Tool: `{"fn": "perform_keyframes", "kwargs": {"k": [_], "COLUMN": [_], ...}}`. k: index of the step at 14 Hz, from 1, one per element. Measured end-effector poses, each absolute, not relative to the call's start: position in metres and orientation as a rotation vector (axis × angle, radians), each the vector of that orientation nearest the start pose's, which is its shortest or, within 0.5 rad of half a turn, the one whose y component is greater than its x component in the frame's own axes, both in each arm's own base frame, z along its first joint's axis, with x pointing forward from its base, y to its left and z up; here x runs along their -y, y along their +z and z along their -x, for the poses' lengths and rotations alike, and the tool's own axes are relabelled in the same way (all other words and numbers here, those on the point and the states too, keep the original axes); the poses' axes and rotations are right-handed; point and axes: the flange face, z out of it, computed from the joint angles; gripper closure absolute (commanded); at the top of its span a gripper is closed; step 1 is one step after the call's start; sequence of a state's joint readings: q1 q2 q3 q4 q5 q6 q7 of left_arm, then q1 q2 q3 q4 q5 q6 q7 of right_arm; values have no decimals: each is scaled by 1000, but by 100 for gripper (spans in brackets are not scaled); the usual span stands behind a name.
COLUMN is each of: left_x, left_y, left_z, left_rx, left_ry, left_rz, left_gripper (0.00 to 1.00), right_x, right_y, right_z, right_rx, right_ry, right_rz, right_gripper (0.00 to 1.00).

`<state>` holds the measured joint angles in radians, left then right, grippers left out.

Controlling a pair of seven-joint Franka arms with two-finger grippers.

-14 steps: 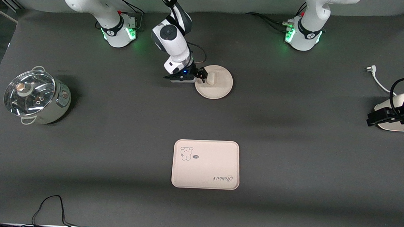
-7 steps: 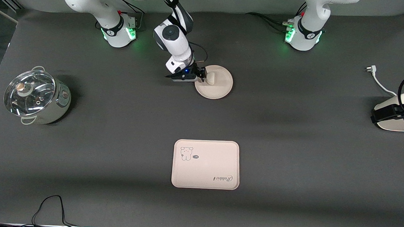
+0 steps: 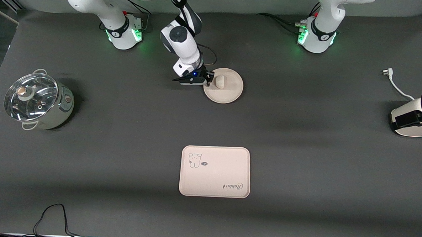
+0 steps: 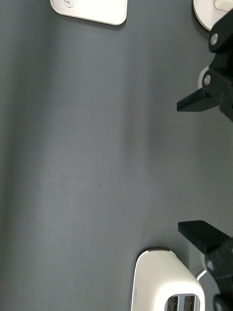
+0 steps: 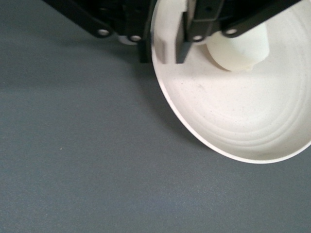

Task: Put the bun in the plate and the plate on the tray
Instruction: 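Lift the plate with the right gripper and carry it toward the tray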

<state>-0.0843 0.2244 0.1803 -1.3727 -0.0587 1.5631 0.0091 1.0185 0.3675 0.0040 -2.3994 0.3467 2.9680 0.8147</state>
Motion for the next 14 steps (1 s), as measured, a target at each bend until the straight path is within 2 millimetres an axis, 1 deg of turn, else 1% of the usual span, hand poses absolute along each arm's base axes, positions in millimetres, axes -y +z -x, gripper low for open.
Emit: {"fn": "perform_keyframes", "kwargs": {"k": [5, 9, 12, 14], "left_x": [-38, -33, -22, -10], "left_y": [585, 585, 585, 583], "left_z": [-619, -620, -621, -621], "left_rx": [121, 107, 73, 40], "left_ry": [53, 52, 44, 49], "left_rz": [3160, 3162, 3147, 3135], "left_gripper": [0, 0, 0, 0], "right_x": [-425, -427, -430, -432], "right_y": [182, 186, 201, 222], "right_z": [-286, -288, -290, -292], "right_rx": [-188, -186, -180, -161], "right_ry": [-66, -72, -82, -62], "right_rz": [2919, 2912, 2891, 2885], "right_gripper": [93, 95, 96, 96]}}
